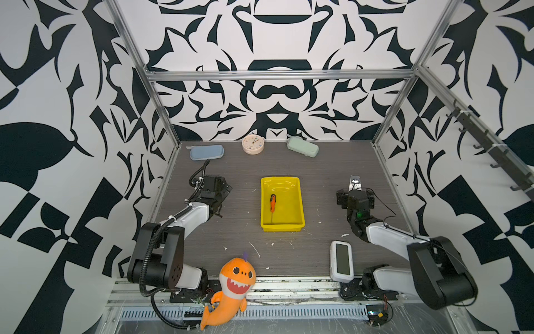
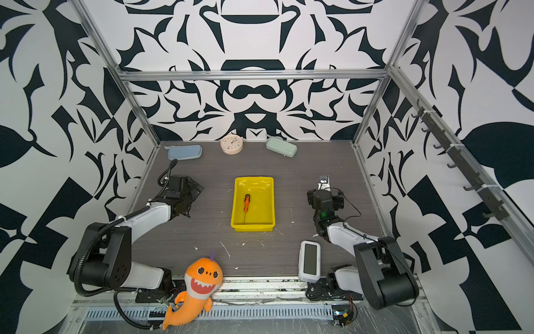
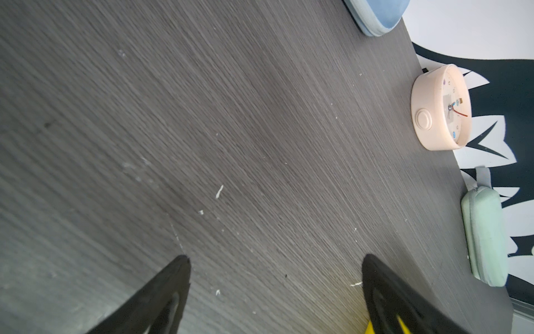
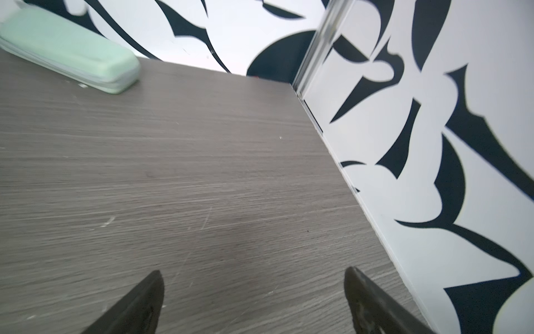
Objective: Put the screwdriver in the bin
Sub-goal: Reset both arms
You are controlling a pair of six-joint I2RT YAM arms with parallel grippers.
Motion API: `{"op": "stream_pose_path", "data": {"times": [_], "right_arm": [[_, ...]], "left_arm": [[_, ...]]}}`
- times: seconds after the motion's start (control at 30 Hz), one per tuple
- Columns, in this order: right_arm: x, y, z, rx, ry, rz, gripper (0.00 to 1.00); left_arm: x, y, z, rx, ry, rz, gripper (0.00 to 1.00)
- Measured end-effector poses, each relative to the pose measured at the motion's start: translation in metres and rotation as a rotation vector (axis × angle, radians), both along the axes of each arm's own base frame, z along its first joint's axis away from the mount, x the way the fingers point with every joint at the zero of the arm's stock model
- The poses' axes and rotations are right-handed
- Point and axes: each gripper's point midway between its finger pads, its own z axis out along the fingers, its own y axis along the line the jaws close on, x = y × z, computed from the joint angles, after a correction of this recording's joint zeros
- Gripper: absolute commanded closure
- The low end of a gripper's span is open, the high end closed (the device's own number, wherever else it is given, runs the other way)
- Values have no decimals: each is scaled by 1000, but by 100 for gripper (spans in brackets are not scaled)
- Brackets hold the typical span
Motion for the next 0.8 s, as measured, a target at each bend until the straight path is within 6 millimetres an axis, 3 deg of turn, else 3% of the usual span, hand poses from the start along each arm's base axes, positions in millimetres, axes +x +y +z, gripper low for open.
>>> {"op": "stream_pose_path", "data": {"times": [0.23, 0.7, 0.77, 0.8], "right_arm": [[9, 2, -35, 33, 63, 24, 0], [17, 8, -38, 77, -33, 58, 0], [18, 9, -36, 82, -43, 64, 0], [18, 9, -36, 86, -44, 66, 0]], "left_arm": [[2, -1, -2, -1, 7, -6, 4], [12, -10, -9, -16, 32, -39, 7], [13, -12, -16, -30, 52, -43, 12], [13, -15, -19, -42, 62, -46, 20]]}}
